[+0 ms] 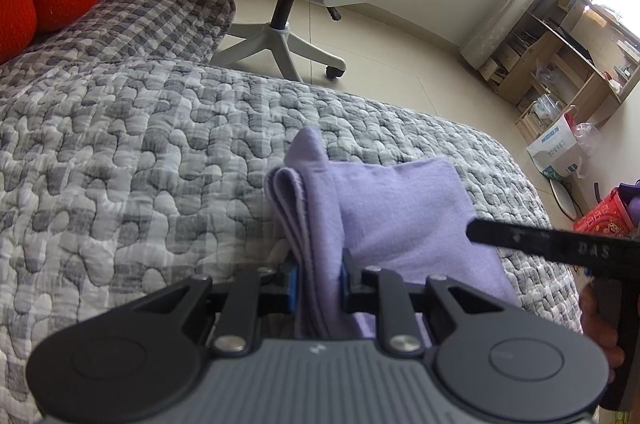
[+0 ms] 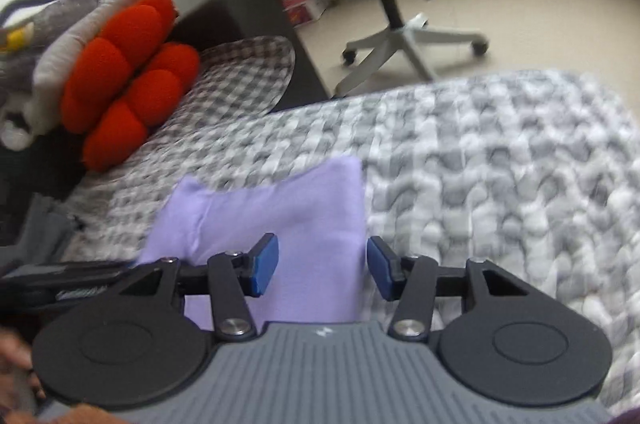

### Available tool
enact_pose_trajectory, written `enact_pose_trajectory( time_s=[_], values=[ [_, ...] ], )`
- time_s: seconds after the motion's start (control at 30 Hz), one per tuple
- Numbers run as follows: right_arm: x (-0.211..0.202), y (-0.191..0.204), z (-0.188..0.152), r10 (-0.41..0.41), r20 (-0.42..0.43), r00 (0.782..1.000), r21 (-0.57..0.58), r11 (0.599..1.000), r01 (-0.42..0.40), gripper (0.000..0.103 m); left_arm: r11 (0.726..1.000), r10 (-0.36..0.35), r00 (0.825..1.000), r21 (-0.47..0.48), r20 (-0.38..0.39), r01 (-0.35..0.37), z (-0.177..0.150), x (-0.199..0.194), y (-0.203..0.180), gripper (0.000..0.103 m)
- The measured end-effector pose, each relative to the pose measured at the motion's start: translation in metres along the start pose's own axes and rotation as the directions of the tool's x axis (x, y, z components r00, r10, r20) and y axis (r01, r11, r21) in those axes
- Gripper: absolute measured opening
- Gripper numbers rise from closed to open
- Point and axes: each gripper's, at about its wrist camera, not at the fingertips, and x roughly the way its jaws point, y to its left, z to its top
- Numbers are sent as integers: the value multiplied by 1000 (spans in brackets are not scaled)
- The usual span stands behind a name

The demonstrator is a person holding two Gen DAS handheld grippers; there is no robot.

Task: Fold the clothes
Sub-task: 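Pinch the folded lavender garment's edge with the right gripper beside the left gripper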

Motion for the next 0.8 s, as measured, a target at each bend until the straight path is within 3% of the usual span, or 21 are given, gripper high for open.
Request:
enact_pose_trajectory(
  time_s=[0.2,0.3,0.57,0.8],
  values=[
    [-7,-7,-12,97,-29,995,86,992,-94,54,1000,-7,1000,-16,-5,7,1,0,3,20],
    [-7,-1,-14,93,-35,995,82,993,-90,54,1000,-6,1000,-16,-6,6,1,0,3,20],
    [-4,-12,-14,84,-16,996,165,983,-80,23,1000,-12,1000,-19,0,12,-1,-1,4,20],
    [-3,-29,-17,136,13,991,197,971,-135,22,1000,-11,1000,-15,-1,11,-2,-2,4,20]
  ],
)
